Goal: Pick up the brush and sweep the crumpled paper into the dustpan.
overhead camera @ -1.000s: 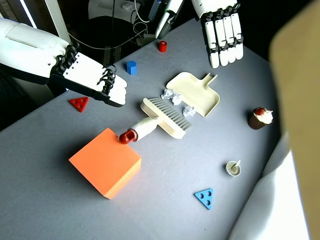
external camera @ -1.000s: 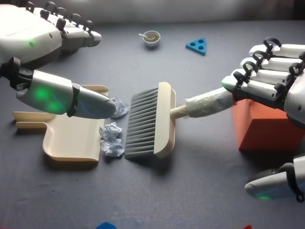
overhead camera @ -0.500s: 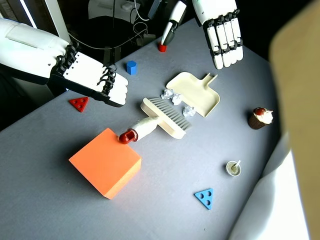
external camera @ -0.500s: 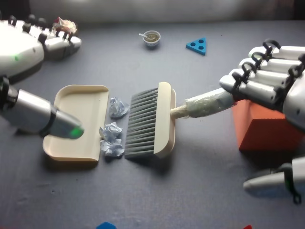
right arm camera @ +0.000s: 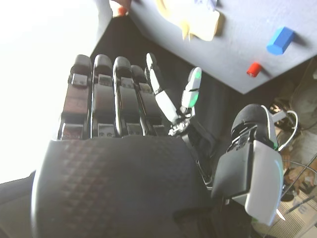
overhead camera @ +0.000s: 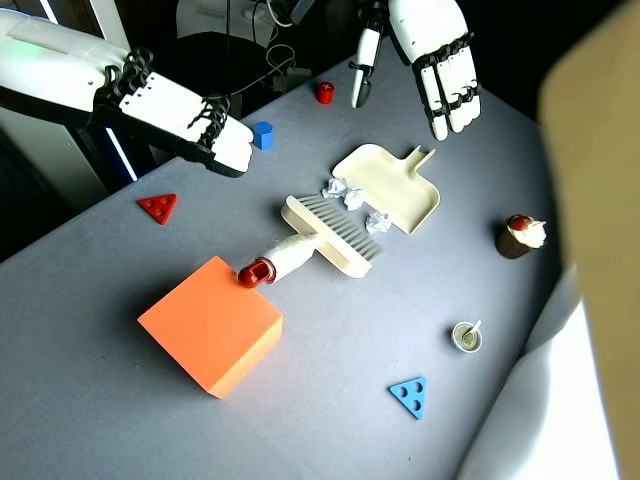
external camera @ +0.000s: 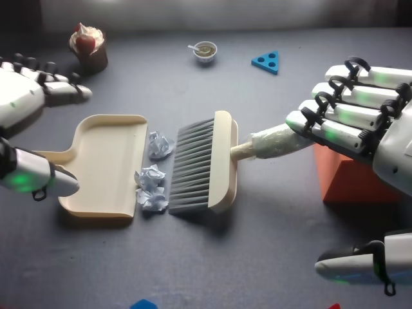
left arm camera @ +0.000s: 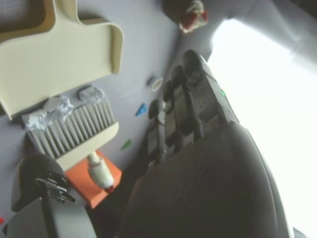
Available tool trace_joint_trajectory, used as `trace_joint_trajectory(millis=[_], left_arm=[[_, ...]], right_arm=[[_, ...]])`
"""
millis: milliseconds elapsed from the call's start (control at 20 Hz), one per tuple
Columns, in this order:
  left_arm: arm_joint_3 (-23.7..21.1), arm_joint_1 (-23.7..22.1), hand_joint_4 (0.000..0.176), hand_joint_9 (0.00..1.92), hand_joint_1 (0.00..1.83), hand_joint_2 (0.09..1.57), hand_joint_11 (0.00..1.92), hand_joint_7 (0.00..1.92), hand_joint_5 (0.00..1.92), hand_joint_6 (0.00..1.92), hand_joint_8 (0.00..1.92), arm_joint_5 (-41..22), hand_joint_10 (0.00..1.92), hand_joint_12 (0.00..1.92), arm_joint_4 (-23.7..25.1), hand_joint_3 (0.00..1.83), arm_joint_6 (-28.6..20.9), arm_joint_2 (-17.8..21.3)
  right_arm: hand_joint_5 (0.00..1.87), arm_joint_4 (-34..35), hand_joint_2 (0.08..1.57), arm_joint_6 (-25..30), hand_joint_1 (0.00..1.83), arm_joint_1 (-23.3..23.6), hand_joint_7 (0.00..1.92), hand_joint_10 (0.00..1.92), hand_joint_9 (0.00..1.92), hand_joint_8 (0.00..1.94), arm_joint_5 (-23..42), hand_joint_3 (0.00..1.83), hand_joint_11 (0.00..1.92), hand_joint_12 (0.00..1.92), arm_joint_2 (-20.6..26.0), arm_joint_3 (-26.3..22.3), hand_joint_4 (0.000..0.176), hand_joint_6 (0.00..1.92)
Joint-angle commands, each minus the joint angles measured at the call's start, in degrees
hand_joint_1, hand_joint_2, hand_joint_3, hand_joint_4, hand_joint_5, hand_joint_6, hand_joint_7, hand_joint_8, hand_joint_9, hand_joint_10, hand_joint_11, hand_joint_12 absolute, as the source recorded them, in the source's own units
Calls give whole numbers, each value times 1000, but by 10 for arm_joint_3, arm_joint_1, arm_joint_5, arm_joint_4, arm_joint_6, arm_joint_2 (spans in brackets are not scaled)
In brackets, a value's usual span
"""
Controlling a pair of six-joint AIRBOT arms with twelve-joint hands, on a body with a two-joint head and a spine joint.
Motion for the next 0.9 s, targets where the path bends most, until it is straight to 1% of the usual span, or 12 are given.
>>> trace_joint_trajectory(millis=[0, 50, 100, 150, 250, 300, 450, 600, 700, 800, 850], left_arm=[[11, -1, 154, 232, 718, 922, 261, 258, 421, 15, 3, -47, 0, 62, 25, 3, -10, -7], [17, 3, 167, 217, 714, 936, 259, 258, 439, 18, 2, -49, 0, 63, 34, 8, -21, -12], [25, 10, 174, 221, 707, 942, 253, 263, 446, 18, 4, -59, 2, 62, 48, 9, -42, -21], [34, 21, 176, 233, 696, 960, 240, 280, 482, 10, 2, -73, 2, 62, 62, 6, -64, -30], [41, 36, 176, 234, 716, 965, 221, 302, 521, 17, 9, -90, 2, 57, 64, 4, -77, -38], [42, 48, 176, 236, 721, 963, 214, 312, 537, 22, 11, -104, 3, 55, 62, 2, -81, -40], [50, 71, 176, 243, 670, 975, 214, 323, 519, 7, 9, -123, 4, 59, 58, 6, -90, -46], [62, 92, 174, 222, 676, 980, 201, 283, 524, 6, 0, -146, 0, 57, 56, 5, -103, -57], [68, 109, 176, 200, 665, 975, 212, 243, 526, 5, 0, -171, 0, 64, 54, 2, -120, -66], [72, 126, 174, 198, 683, 966, 209, 251, 538, 8, 5, -196, 2, 65, 53, 0, -133, -74], [74, 132, 176, 194, 674, 963, 199, 253, 531, 4, 5, -200, 0, 62, 53, 0, -135, -76]], right_arm=[[187, -18, 914, 1, 0, 3, 215, 3, 203, 4, -51, 5, 154, 17, 5, 0, 0, 4], [180, -18, 909, 1, 0, 3, 215, 2, 200, 4, -50, 2, 144, 12, 5, 1, 0, 1], [179, -19, 908, 1, 0, 3, 215, 1, 198, 3, -48, 2, 137, 8, 5, 1, 0, 0], [179, -23, 907, 1, 0, 3, 207, 0, 192, 0, -45, 1, 134, 7, 5, 1, 0, 0], [181, -25, 906, 1, 0, 3, 227, 9, 214, 8, -43, 0, 167, 20, 5, 2, 0, 2], [163, -26, 908, 1, 0, 3, 212, 1, 198, 1, -43, 1, 154, 14, 5, 2, 0, 0], [175, -26, 905, 1, 0, 3, 212, 4, 203, 1, -43, 0, 166, 17, 5, 2, 0, 6], [180, -28, 923, 0, 0, 3, 206, 4, 206, 0, -43, 7, 181, 22, 5, 2, 0, 6], [144, -29, 928, 0, 0, 3, 173, 2, 176, 0, -43, 7, 158, 11, 5, 2, 0, 0], [120, -30, 936, 0, 0, 3, 155, 0, 154, 0, -43, 9, 126, 1, 5, 2, 0, 0], [140, -31, 938, 0, 0, 3, 171, 8, 171, 7, -43, 8, 144, 9, 5, 2, 0, 8]])
